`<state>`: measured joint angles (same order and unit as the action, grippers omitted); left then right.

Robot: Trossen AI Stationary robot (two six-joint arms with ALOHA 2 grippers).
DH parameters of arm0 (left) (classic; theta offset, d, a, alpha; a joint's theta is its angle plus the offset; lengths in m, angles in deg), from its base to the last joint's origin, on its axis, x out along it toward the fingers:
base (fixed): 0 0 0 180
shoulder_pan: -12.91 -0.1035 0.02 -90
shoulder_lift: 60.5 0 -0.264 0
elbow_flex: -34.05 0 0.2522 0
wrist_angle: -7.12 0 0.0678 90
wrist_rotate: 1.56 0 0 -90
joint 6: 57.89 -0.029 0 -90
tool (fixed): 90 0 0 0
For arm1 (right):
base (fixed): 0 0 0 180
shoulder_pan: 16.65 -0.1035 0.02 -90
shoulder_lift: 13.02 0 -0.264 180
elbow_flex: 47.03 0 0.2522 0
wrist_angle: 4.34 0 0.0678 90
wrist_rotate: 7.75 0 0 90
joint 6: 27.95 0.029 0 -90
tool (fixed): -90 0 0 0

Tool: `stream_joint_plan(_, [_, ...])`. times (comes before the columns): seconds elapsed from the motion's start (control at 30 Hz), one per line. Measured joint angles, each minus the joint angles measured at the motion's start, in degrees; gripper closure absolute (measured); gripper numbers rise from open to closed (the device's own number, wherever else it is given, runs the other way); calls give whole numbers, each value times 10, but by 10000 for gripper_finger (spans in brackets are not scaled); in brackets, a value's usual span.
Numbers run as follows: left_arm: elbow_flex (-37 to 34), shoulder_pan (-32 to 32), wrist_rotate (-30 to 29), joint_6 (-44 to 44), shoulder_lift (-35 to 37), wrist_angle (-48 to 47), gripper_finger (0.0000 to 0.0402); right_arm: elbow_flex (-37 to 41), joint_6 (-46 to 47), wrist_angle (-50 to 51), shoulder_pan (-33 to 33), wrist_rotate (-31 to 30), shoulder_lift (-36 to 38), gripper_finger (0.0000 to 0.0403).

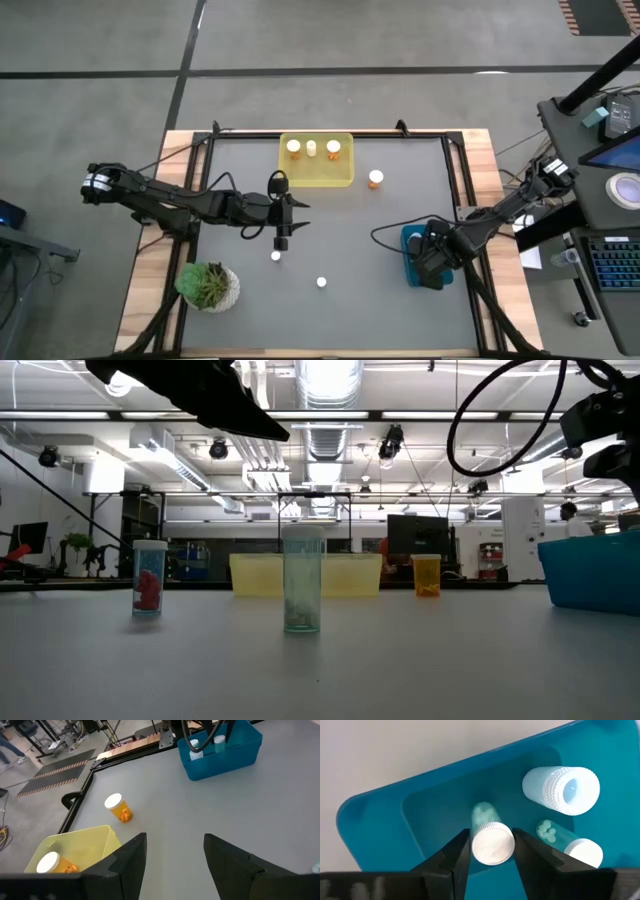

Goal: Pick and place medicine bottles into bin by pill shape (circle, oval)
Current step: Put the blue pill bottle into the blue bin, then put the blue pill bottle into the yellow bin

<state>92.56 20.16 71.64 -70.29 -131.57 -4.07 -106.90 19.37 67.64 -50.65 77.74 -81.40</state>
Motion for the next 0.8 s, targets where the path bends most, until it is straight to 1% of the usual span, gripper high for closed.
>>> stream_joint_plan(0.33, [0, 0, 0, 0, 0, 0, 220, -11, 8, 14, 0, 0, 1, 210])
stream_joint_plan(0.43, [0, 0, 0, 0, 0, 0, 220, -28, 12, 40, 0, 0, 1, 203])
stream_joint_plan(0.57, [0, 0, 0, 0, 0, 0, 220, -56, 27, 62, 0, -3, 1, 204])
stream_joint_plan(0.67, [0, 0, 0, 0, 0, 0, 220, -79, 31, 60, 0, -33, 1, 206])
stream_joint_plan(0.8, [0, 0, 0, 0, 0, 0, 220, -113, 30, 55, 0, -91, 1, 208])
